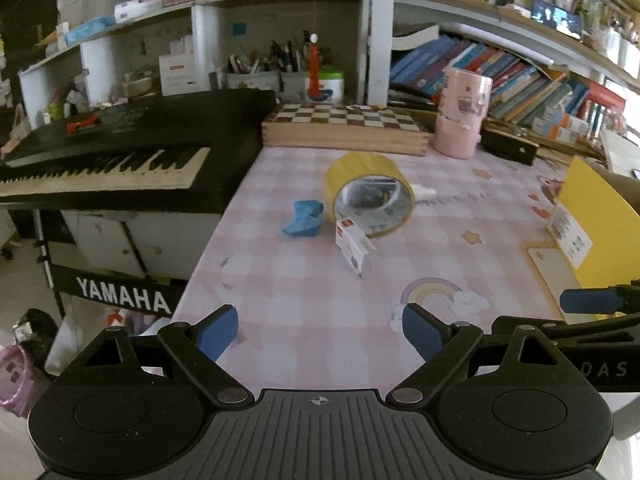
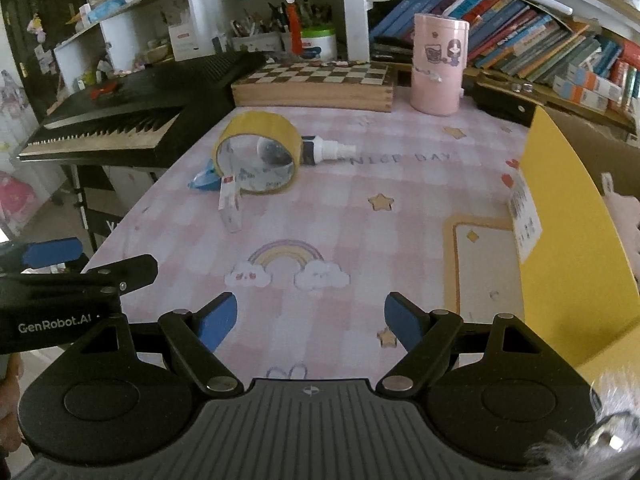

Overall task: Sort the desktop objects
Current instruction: 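Move both open grippers toward the yellow tape roll and small white-red box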

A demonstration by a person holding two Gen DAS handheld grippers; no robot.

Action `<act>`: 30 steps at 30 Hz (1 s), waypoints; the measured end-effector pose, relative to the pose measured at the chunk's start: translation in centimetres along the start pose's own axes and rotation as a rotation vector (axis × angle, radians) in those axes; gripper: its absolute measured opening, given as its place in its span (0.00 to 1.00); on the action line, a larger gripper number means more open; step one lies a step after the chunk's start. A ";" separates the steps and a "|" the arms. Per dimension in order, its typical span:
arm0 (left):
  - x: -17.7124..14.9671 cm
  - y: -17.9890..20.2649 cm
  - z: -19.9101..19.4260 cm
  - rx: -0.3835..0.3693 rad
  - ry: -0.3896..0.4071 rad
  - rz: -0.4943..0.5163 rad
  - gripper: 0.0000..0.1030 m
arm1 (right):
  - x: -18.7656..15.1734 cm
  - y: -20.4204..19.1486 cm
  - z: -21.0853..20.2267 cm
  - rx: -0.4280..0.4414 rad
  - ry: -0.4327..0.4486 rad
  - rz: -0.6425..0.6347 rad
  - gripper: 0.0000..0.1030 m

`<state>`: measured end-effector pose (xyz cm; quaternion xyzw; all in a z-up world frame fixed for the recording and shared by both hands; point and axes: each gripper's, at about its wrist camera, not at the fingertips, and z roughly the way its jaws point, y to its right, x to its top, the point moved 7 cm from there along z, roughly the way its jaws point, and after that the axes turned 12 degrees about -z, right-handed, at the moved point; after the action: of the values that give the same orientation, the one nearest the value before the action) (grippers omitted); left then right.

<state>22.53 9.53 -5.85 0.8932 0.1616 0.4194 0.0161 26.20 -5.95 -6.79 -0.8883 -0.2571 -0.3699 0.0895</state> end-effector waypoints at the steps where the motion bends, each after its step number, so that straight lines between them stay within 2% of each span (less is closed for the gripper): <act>1: 0.2 0.0 0.1 0.006 0.003 -0.003 0.89 | 0.3 0.1 0.3 0.005 0.001 -0.002 0.78; 8: 1.6 -0.1 1.4 0.039 0.011 -0.027 0.89 | 2.5 1.3 1.8 0.014 0.027 -0.012 0.77; 14: 2.2 0.5 3.3 0.023 -0.025 -0.045 0.89 | 4.2 2.6 3.1 0.003 0.041 -0.014 0.77; 22: 2.7 2.9 6.4 -0.008 -0.047 0.004 0.86 | 6.1 4.2 4.6 -0.009 0.066 -0.002 0.77; 25: 2.9 3.8 7.6 -0.005 -0.041 0.030 0.77 | 6.7 4.7 4.9 -0.013 0.076 0.000 0.77; 27: 3.0 4.2 8.6 0.003 -0.048 0.038 0.64 | 6.9 4.9 5.2 -0.015 0.078 0.002 0.77; 28: 3.0 4.3 9.2 0.003 -0.057 0.039 0.61 | 7.0 5.1 5.3 -0.015 0.078 0.003 0.77; 30: 2.9 4.6 10.3 -0.002 -0.079 0.036 0.50 | 7.1 5.3 5.5 -0.015 0.075 0.006 0.77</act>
<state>33.30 7.19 -9.58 0.9117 0.1443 0.3844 0.0160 36.55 -5.71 -5.51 -0.8751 -0.2483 -0.4047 0.0936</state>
